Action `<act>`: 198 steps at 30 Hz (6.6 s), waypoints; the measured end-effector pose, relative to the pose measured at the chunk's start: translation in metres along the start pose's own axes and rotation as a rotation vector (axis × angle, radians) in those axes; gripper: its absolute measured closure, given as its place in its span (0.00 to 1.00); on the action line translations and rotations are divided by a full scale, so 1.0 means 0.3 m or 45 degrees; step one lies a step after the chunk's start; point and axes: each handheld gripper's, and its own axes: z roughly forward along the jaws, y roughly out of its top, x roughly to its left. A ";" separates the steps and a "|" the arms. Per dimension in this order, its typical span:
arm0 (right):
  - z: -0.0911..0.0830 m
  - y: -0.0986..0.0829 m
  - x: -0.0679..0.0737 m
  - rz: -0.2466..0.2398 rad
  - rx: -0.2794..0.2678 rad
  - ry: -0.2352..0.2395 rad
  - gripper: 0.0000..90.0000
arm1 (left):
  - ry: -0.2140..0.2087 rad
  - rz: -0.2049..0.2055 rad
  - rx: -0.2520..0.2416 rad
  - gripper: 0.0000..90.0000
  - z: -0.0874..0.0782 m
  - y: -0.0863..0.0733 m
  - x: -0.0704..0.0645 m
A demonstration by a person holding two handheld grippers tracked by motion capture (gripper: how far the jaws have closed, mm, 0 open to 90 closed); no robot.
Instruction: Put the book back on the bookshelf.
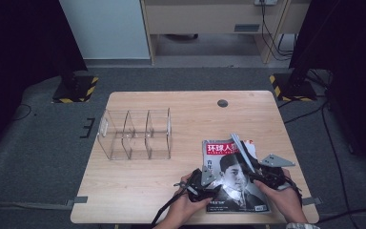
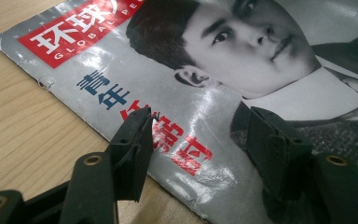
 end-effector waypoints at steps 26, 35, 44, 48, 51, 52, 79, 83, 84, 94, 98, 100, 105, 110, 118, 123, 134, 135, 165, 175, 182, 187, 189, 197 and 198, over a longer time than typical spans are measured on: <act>-0.025 0.022 0.031 -0.078 -0.014 -0.011 0.69 | -0.008 -0.004 -0.003 0.50 0.030 0.025 0.021; 0.028 0.005 0.030 -0.057 0.057 -0.047 0.49 | -0.005 -0.002 -0.005 0.50 0.030 0.025 0.020; 0.048 0.000 0.005 -0.023 0.093 -0.100 0.67 | -0.002 -0.002 -0.005 0.50 0.030 0.025 0.020; 0.045 0.004 -0.003 -0.016 0.098 -0.141 0.85 | -0.014 -0.026 -0.008 0.48 0.023 0.020 0.026; 0.038 0.005 -0.005 0.000 0.083 -0.125 0.91 | -0.015 -0.092 -0.024 0.28 -0.005 0.009 0.053; 0.035 0.004 -0.007 0.005 0.072 -0.117 0.92 | -0.014 -0.093 -0.028 0.22 -0.014 0.006 0.062; -0.050 0.060 0.041 -0.097 -0.175 0.016 0.98 | -0.106 -0.242 -0.069 0.08 -0.022 -0.005 0.153; -0.063 0.066 0.040 -0.080 -0.228 0.049 0.98 | -0.100 -0.256 -0.056 0.08 -0.014 -0.004 0.161; -0.066 0.068 0.037 -0.068 -0.253 0.066 0.98 | -0.099 -0.255 -0.052 0.08 -0.013 -0.002 0.163; -0.071 0.058 0.003 0.105 -0.389 0.177 0.98 | -0.279 -0.295 -0.030 0.12 0.030 0.009 0.153; -0.033 0.048 -0.002 0.089 -0.309 0.142 0.97 | -0.262 -0.269 -0.014 0.14 0.030 0.014 0.152; -0.013 0.041 0.003 0.081 -0.241 0.130 0.97 | -0.236 -0.277 -0.006 0.19 0.029 0.018 0.151; 0.027 0.019 0.017 0.018 -0.080 0.075 0.97 | -0.135 -0.161 0.024 0.23 0.026 0.018 0.130; 0.038 0.003 0.004 0.059 -0.028 0.032 0.95 | -0.069 -0.159 0.016 0.39 0.025 0.017 0.126; 0.056 -0.006 -0.005 0.057 0.067 -0.092 0.50 | -0.047 -0.169 0.000 0.55 0.018 0.010 0.133; 0.045 -0.029 -0.042 0.157 0.081 -0.249 0.24 | -0.064 -0.192 0.003 0.60 0.016 0.011 0.141; 0.099 -0.043 -0.032 0.174 0.156 -0.146 0.12 | -0.049 -0.159 0.012 0.63 0.010 0.017 0.133; 0.099 -0.043 -0.032 0.174 0.156 -0.146 0.12 | -0.049 -0.159 0.012 0.63 0.010 0.017 0.133; 0.115 -0.041 -0.011 0.114 0.152 -0.139 0.13 | -0.041 -0.129 0.011 0.45 0.078 0.211 0.227; 0.117 -0.039 -0.009 0.115 0.149 -0.133 0.13 | -0.042 -0.184 -0.039 0.51 0.084 0.245 0.256; 0.117 -0.039 -0.009 0.107 0.148 -0.129 0.14 | -0.058 -0.112 -0.003 0.37 0.143 0.296 0.256; 0.116 -0.039 -0.008 0.112 0.147 -0.130 0.15 | -0.063 -0.122 0.015 0.39 0.162 0.294 0.265; 0.116 -0.040 -0.009 0.112 0.144 -0.130 0.15 | -0.050 -0.107 0.041 0.39 0.166 0.291 0.266; 0.127 -0.032 -0.016 0.084 0.140 -0.099 0.16 | -0.103 -0.108 0.078 0.44 0.190 0.276 0.277; 0.128 -0.031 -0.017 0.076 0.141 -0.095 0.16 | -0.109 -0.119 0.077 0.45 0.190 0.276 0.277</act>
